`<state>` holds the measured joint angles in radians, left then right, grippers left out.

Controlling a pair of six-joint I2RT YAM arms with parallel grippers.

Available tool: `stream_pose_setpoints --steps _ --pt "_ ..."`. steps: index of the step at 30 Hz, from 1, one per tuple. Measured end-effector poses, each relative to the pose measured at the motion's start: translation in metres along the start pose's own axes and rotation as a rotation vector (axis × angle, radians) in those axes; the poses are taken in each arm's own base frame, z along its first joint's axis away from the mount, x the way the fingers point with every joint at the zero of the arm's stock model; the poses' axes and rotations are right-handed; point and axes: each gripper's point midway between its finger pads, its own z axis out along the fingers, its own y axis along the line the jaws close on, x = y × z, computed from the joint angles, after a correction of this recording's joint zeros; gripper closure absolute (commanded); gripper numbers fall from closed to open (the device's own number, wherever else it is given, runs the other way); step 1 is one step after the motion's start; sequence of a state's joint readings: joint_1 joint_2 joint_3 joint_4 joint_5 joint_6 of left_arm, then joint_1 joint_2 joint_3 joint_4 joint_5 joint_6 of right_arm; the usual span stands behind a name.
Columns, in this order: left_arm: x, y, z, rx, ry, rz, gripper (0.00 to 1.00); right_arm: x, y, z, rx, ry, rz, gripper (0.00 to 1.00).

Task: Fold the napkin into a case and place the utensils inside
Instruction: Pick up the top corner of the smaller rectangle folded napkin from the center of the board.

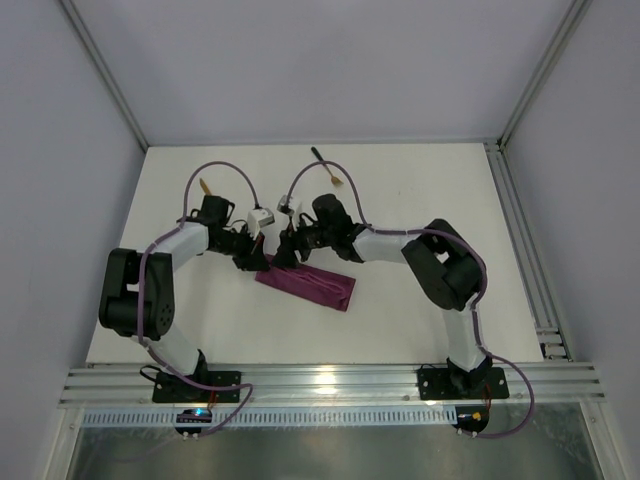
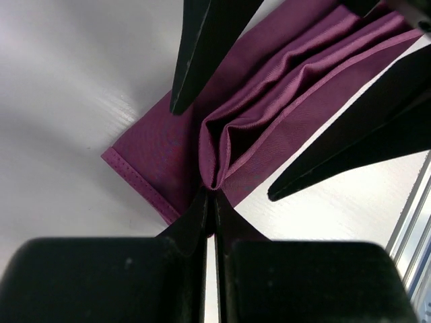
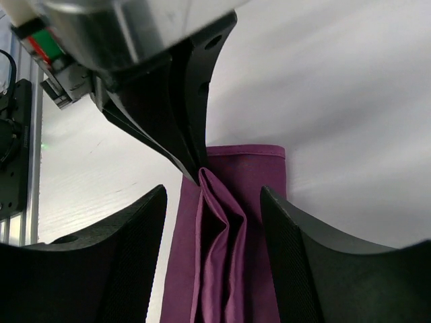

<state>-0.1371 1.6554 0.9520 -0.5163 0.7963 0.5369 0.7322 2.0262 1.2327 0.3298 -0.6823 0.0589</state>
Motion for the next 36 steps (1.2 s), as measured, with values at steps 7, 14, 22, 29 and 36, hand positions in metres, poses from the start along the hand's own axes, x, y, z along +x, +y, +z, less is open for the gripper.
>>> stream_pose_setpoints --steps 7,14,22,29,36 --pt "0.001 -0.003 0.000 0.015 0.000 -0.006 1.00 0.031 0.002 0.017 -0.048 0.044 0.037 0.42" --pt "0.001 -0.004 0.000 0.019 0.000 -0.009 1.00 0.034 0.009 0.020 -0.062 0.044 0.043 0.65" --pt "0.001 -0.004 0.000 0.017 -0.002 -0.024 1.00 0.037 0.010 0.020 -0.057 0.046 0.064 0.92" --pt "-0.005 -0.009 -0.003 0.040 -0.020 -0.065 0.62 0.049 0.006 0.019 -0.023 0.063 0.079 0.96" --pt "-0.059 0.006 -0.043 0.008 -0.148 -0.098 0.72 0.069 0.014 0.017 0.044 0.050 -0.016 0.96"
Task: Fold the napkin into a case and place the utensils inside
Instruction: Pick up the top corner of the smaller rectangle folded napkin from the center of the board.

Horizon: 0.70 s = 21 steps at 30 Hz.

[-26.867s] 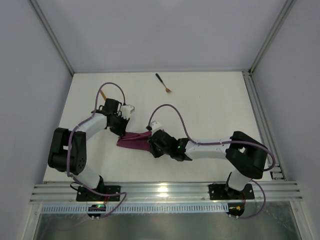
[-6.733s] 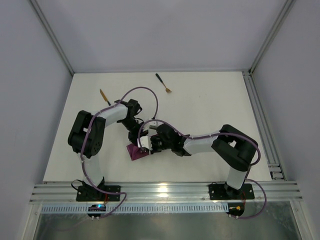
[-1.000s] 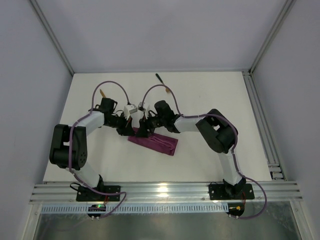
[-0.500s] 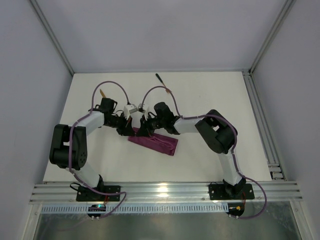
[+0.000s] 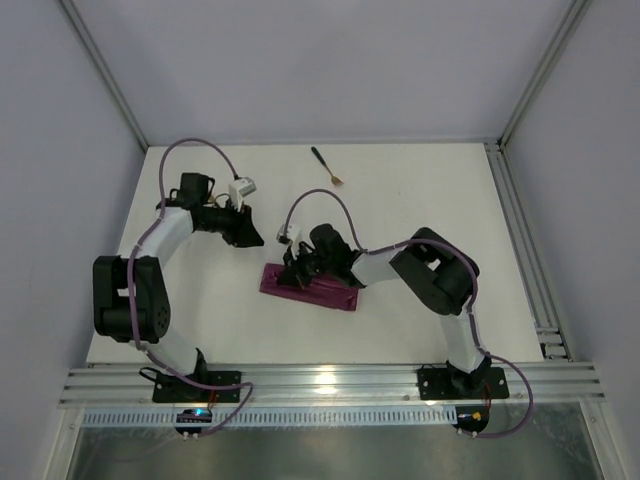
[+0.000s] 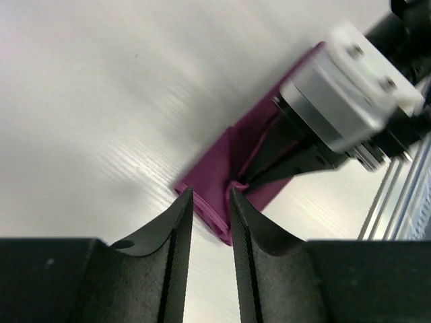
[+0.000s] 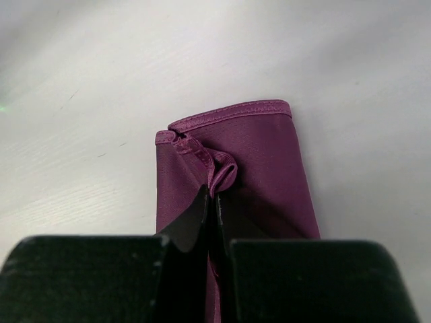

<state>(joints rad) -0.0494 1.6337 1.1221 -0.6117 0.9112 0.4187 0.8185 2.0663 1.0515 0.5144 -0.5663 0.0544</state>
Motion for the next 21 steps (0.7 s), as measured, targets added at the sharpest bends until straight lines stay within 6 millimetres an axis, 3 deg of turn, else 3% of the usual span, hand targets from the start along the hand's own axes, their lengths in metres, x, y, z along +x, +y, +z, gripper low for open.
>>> stream_pose_setpoints --steps 4,10,16,21 --pt "0.006 0.009 0.005 -0.094 0.049 0.024 0.73 0.005 0.015 0.002 -0.004 -0.015 -0.074 0.96" --pt "0.054 -0.015 0.039 -0.094 0.218 0.077 0.77 0.008 0.016 -0.003 0.014 -0.062 -0.123 0.96" --pt "0.064 -0.012 0.032 -0.156 0.277 0.113 0.79 0.009 0.020 -0.006 0.033 -0.111 -0.149 0.96" --pt "0.079 -0.013 0.035 -0.201 0.349 0.159 0.71 0.009 0.024 -0.005 0.042 -0.129 -0.155 0.96"
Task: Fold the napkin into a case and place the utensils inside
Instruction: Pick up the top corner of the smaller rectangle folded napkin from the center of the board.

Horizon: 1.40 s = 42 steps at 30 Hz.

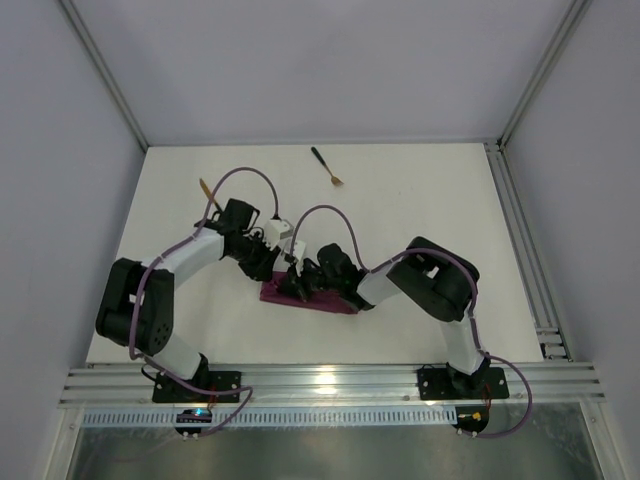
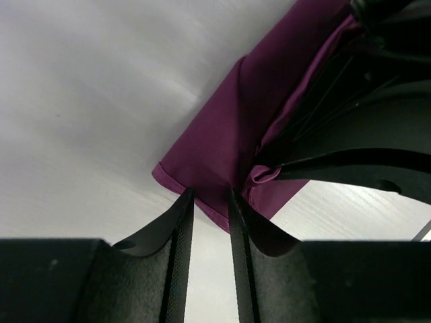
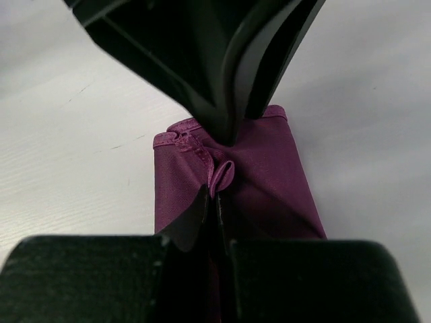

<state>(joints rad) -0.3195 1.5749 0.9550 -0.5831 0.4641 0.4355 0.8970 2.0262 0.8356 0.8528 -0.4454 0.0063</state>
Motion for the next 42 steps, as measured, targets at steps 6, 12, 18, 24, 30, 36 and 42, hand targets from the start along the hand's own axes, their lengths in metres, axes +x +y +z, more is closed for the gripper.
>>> stream_pose_setpoints --steps 6,12,18,24,30,36,42 --pt "0.018 -0.001 0.007 -0.052 0.044 0.044 0.61 0.001 0.004 0.000 -0.008 -0.001 0.004 0.96" --pt "0.017 0.003 0.008 -0.091 0.032 0.088 0.51 0.002 0.010 0.001 -0.024 0.000 0.001 0.96" --pt "0.013 0.009 0.001 -0.137 0.033 0.117 0.53 0.002 0.012 0.001 -0.035 0.000 0.002 0.96" --pt "-0.003 0.002 -0.012 -0.133 0.005 0.163 0.70 -0.001 0.009 0.000 -0.025 -0.009 0.043 0.96" --pt "-0.003 -0.015 -0.010 -0.065 -0.005 0.176 0.77 -0.003 -0.002 -0.004 -0.012 -0.021 0.072 0.96" --pt "-0.007 -0.025 -0.004 0.027 -0.050 0.146 0.75 -0.006 -0.004 -0.005 -0.015 -0.041 0.069 0.96" --pt "-0.008 -0.029 0.008 0.100 -0.074 0.121 0.76 0.001 -0.006 -0.009 -0.005 -0.049 0.066 0.96"
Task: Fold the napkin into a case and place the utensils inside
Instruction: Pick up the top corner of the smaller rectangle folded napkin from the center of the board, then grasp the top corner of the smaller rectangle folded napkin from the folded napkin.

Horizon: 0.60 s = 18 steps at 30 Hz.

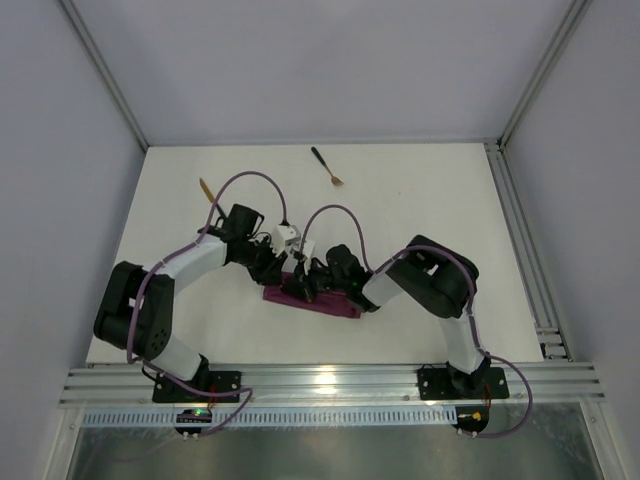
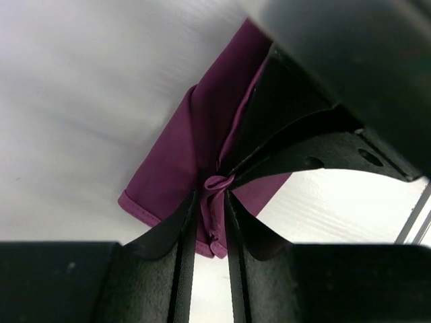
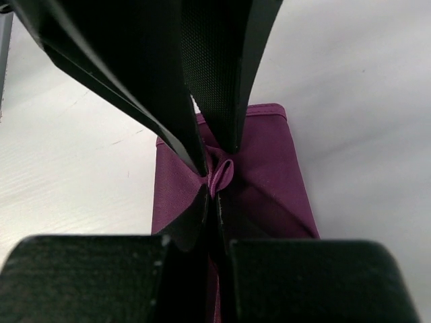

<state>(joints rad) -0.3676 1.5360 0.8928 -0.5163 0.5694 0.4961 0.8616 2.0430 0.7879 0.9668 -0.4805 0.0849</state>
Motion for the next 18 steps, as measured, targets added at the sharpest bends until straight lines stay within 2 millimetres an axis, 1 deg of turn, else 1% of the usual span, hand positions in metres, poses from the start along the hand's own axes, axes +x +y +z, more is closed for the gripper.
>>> stream_pose_setpoints --steps 6,10,15,18 --pt "-0.001 0.001 0.011 0.028 -0.025 -0.005 0.77 0.004 0.000 -0.003 0.003 -0.004 -0.002 0.96" --pt "-0.003 0.000 0.014 0.065 -0.051 -0.032 0.75 0.004 0.000 -0.003 0.002 -0.008 -0.004 0.96" --pt "0.002 -0.007 0.001 0.153 -0.086 -0.125 0.75 0.002 -0.002 -0.006 0.020 -0.035 -0.028 0.96" --pt "-0.003 -0.010 -0.012 0.203 -0.115 -0.165 0.75 0.005 0.000 -0.010 0.037 -0.055 -0.067 0.96"
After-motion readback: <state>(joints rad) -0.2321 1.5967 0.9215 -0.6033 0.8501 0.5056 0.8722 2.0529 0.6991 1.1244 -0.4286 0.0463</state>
